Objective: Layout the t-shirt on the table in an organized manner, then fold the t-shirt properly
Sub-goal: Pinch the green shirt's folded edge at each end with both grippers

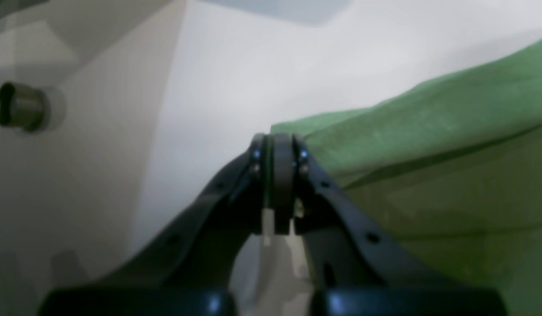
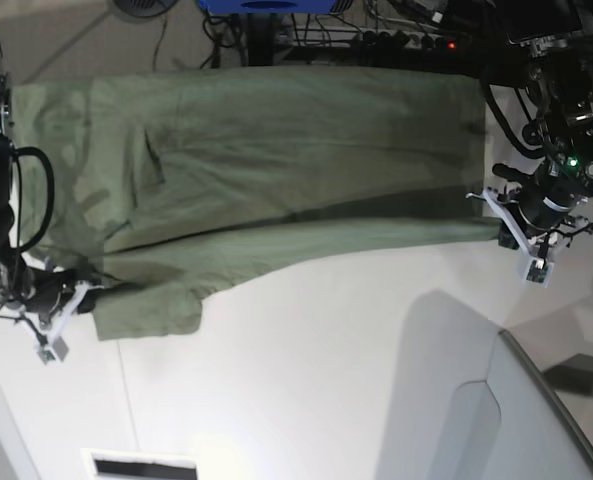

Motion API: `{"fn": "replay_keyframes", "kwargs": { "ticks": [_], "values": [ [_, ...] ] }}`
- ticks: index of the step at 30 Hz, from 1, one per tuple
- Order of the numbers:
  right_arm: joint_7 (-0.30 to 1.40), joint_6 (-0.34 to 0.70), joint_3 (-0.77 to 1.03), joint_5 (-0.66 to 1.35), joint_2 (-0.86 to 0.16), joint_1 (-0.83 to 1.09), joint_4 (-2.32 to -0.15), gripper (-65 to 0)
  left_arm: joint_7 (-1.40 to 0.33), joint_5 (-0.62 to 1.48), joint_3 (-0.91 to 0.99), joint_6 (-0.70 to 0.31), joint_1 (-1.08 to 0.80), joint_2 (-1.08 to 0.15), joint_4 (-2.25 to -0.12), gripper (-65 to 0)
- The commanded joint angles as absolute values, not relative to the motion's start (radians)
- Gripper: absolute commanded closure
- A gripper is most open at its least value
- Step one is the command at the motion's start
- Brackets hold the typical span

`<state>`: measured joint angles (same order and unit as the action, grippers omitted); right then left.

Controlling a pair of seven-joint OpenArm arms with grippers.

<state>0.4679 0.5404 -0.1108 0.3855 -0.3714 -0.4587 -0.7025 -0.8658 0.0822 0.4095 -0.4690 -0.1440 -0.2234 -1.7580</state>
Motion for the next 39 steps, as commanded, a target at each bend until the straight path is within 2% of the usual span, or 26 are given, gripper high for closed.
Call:
{"fn": "replay_keyframes", "kwargs": {
  "ticks": [1, 6, 13, 22, 36, 39],
  "values": [
    [0.447, 0.547, -0.107, 0.397, -0.390, -0.484, -0.716, 0.0, -0.846, 0.090, 0.415, -0.463, -0.133, -0.236, -1.793, 0.0],
    [0.461, 0.552, -0.110, 0.397, -0.395, -0.456, -0.716, 0.0, -0.849, 0.088, 0.415, -0.463, -0.150, -0.236, -1.802, 0.0],
    [0.558, 0.647, -0.110, 0.397, -0.421, -0.441, -0.719, 0.0, -0.849, 0.087, 0.415, -0.463, -0.160, -0.236, -1.801, 0.0],
    [0.573, 0.650, -0.099, 0.400, -0.469, -0.357, -0.799, 0.0, -0.849, 0.085, 0.414, -0.467, -0.191, -0.249, -1.797, 0.0],
    [0.568, 0.650, -0.094, 0.407, -0.561, -0.337, -0.802, 0.0, -0.843, 0.088, 0.414, -0.467, -0.185, -0.294, -1.742, 0.0],
    [0.568, 0.651, -0.022, 0.406, -0.561, -0.325, -0.802, 0.0, -0.826, 0.088, 0.414, -0.467, -0.180, -0.294, -1.699, 0.0]
  ]
}}
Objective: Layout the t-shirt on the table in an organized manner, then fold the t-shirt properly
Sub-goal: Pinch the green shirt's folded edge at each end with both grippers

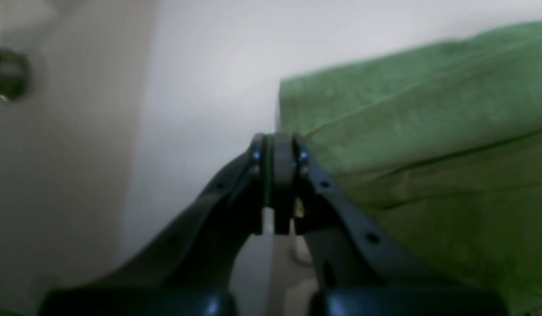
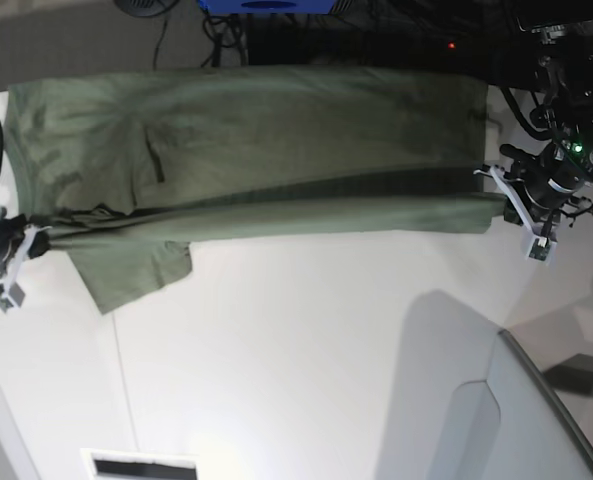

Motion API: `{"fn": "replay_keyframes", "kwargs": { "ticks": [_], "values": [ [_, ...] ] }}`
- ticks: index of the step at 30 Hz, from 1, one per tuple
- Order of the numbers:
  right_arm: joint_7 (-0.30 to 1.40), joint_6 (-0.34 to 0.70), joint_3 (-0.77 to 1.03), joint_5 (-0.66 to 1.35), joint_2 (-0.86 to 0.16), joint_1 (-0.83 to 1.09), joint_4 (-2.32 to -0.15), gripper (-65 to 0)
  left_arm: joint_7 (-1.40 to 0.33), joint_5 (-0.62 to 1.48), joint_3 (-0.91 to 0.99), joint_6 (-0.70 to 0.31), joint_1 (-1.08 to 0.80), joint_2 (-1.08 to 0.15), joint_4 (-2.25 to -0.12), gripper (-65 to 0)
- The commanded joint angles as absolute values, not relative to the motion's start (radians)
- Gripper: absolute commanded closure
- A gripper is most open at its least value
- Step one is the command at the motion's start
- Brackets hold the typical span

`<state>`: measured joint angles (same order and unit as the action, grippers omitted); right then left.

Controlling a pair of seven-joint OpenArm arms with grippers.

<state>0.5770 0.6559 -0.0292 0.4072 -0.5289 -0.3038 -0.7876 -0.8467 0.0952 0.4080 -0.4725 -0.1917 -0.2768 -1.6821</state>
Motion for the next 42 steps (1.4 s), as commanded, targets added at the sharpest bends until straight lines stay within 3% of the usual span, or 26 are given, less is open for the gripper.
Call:
{"fn": "replay_keyframes", "kwargs": {
  "ticks": [1, 16, 34, 42],
  "values": [
    [0.568, 0.651, 0.004, 0.401, -0.561, -0.321, -0.803, 0.0, -0.805, 0.088, 0.414, -0.467, -0.180, -0.294, -1.689, 0.0],
    [0.567, 0.698, 0.033, 0.400, -0.562, -0.320, -0.800, 0.0, -0.773, 0.093, 0.513, -0.469, -0.122, -0.314, -1.633, 0.0],
    [0.607, 0.698, 0.035, 0.400, -0.555, -0.294, -0.808, 0.0, -0.768, 0.093, 0.460, -0.504, -0.226, -0.329, -1.632, 0.0],
    [0.607, 0.697, 0.035, 0.406, -0.552, -0.259, -0.800, 0.0, -0.766, 0.085, 0.430, -0.506, -0.242, -0.282, -1.632, 0.0]
  ]
}}
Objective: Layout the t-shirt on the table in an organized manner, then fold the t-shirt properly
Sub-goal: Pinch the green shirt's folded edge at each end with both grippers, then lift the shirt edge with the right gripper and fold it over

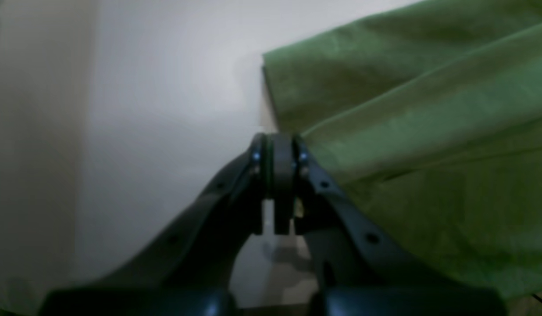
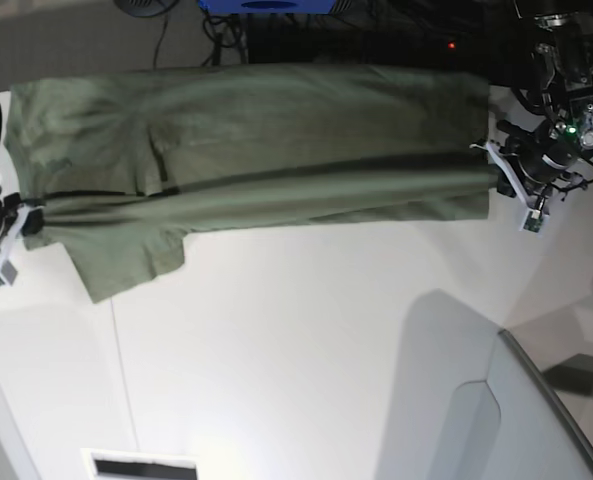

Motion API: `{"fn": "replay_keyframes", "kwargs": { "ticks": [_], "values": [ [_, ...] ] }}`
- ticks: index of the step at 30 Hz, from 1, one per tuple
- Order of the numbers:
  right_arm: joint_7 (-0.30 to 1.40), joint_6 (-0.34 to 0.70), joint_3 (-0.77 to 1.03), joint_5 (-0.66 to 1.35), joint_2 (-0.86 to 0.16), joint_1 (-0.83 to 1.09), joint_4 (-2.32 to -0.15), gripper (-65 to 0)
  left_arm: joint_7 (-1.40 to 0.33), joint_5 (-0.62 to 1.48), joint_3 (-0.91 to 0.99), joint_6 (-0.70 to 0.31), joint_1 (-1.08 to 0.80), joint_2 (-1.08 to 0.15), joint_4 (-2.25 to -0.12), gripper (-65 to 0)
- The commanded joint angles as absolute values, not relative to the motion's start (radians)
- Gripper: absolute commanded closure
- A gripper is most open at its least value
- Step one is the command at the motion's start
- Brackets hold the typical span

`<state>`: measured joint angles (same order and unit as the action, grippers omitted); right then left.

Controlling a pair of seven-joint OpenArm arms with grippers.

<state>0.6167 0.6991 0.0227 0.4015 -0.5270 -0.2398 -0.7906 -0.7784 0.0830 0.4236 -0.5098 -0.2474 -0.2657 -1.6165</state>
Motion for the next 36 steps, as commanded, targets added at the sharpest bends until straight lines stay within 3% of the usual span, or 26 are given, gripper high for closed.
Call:
{"fn": "replay_keyframes", "kwargs": {
  "ticks": [1, 3, 9, 16, 20, 27, 36],
  "values": [
    [0.607, 0.696, 0.036, 0.406, -0.552, -0.254, -0.802, -0.2, -0.766, 0.085, 0.430, -0.506, -0.240, -0.275, -1.632, 0.0],
    [0.607, 0.696, 0.036, 0.407, -0.552, -0.249, -0.808, -1.1, -0.766, 0.084, 0.429, -0.506, -0.240, -0.272, -1.632, 0.0],
    [0.607, 0.696, 0.041, 0.407, -0.552, -0.246, -0.858, -23.1, -0.766, 0.084, 0.429, -0.506, -0.242, -0.271, -1.632, 0.0],
    [0.608, 0.694, 0.142, 0.400, -0.524, -0.211, -1.001, -36.0, -0.766, 0.084, 0.429, -0.506, -0.242, -0.271, -1.609, 0.0],
    [0.608, 0.694, 0.051, 0.398, -0.499, -0.285, -0.952, -51.0, -0.765, 0.088, 0.429, -0.506, -0.236, -0.271, -1.592, 0.0],
    [0.562, 0.694, -0.081, 0.398, -0.433, -0.506, -0.634, -41.9, -0.765, 0.091, 0.429, -0.506, -0.231, -0.269, -1.596, 0.0],
    [0.481, 0.618, -0.134, 0.398, -0.433, -0.529, -0.549, -42.0, -0.765, 0.091, 0.432, -0.506, -0.232, -0.269, -1.596, 0.0]
  ]
}}
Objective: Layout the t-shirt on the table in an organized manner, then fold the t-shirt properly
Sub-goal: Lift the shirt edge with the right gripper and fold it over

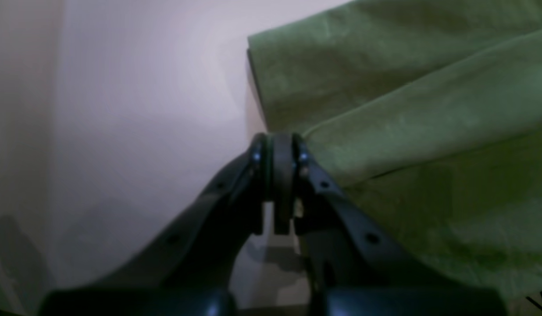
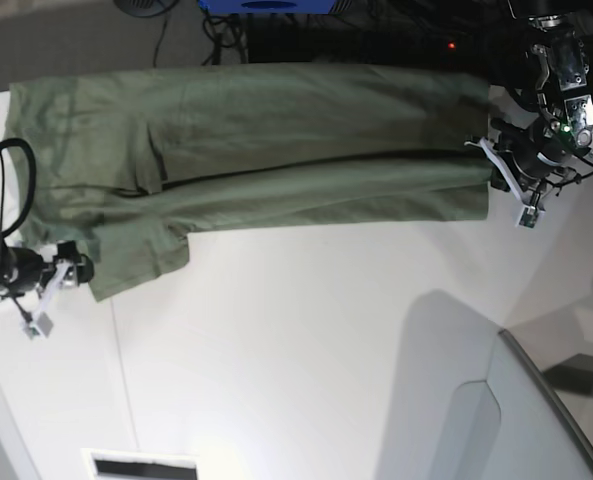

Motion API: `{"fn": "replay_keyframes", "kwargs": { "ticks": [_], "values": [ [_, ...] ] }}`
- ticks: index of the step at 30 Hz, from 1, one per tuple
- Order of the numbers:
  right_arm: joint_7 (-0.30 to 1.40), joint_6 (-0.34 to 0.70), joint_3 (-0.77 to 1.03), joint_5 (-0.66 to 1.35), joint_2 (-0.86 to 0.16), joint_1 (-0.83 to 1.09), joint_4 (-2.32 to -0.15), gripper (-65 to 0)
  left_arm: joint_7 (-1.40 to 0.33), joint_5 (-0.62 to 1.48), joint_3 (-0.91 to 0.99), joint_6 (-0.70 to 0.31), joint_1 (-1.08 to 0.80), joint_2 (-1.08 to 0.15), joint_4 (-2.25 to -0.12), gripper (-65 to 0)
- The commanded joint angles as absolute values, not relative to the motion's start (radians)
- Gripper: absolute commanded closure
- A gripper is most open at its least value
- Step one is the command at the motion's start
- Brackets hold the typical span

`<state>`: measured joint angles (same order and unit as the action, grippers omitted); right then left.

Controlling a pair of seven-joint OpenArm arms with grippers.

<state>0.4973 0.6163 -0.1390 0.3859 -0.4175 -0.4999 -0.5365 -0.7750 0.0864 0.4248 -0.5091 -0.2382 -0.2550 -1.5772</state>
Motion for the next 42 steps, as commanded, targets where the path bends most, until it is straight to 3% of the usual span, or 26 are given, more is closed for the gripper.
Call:
{"fn": "replay_keyframes", "kwargs": {
  "ticks": [1, 12, 14, 17, 19, 20, 32, 42],
  "values": [
    [0.479, 0.615, -0.150, 0.398, -0.433, -0.529, -0.547, -42.0, -0.765, 0.091, 0.432, -0.506, -0.231, -0.269, -1.598, 0.0],
    [0.479, 0.611, -0.163, 0.400, -0.387, -0.496, -0.498, -39.2, -0.765, 0.091, 0.432, -0.506, -0.229, -0.269, -1.598, 0.0],
    [0.479, 0.611, -0.163, 0.400, -0.381, -0.496, -0.496, -33.0, -0.765, 0.091, 0.432, -0.506, -0.229, -0.269, -1.598, 0.0],
    [0.479, 0.611, -0.163, 0.400, -0.377, -0.499, -0.495, -17.0, -0.765, 0.091, 0.432, -0.506, -0.229, -0.269, -1.598, 0.0],
    [0.479, 0.611, -0.162, 0.400, -0.377, -0.509, -0.499, -2.7, -0.765, 0.091, 0.432, -0.506, -0.223, -0.269, -1.598, 0.0],
    [0.479, 0.611, -0.160, 0.400, -0.377, -0.516, -0.499, 0.0, -0.765, 0.091, 0.432, -0.506, -0.219, -0.269, -1.598, 0.0],
    [0.493, 0.611, -0.166, 0.320, -0.383, -0.679, -0.553, 0.0, -0.782, 0.084, 0.433, -0.506, -0.113, -0.272, -1.693, 0.0],
    [0.450, 0.619, -0.165, -0.002, -0.217, -0.783, -0.553, 0.0, -0.931, 0.084, 0.432, -0.506, 0.035, -0.272, -1.738, 0.0]
  ]
}}
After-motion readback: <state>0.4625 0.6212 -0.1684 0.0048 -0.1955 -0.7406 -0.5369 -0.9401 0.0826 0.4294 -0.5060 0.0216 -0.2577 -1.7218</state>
